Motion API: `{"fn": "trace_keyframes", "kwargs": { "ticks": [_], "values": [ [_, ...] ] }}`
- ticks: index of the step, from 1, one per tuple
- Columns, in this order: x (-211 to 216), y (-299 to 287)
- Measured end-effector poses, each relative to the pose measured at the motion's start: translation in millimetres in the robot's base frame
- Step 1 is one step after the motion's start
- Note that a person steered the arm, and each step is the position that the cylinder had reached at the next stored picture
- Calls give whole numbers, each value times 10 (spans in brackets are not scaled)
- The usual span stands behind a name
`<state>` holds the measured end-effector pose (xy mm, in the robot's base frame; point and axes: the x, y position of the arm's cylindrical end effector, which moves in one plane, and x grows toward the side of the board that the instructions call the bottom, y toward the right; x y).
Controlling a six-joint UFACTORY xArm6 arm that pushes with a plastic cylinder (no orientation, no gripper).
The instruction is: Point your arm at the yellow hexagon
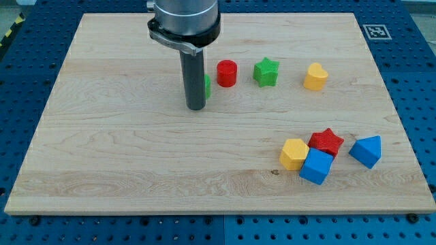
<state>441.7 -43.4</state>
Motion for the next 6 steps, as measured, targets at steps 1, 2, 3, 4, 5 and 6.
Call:
{"fn": "trace_keyframes", "kwargs": {
  "ticks": [1,2,3,4,5,6],
  "values": [
    [-119,-5],
    [-262,-40],
    [-268,-72],
    [98,-72],
    [671,-48],
    [1127,296]
  ]
}}
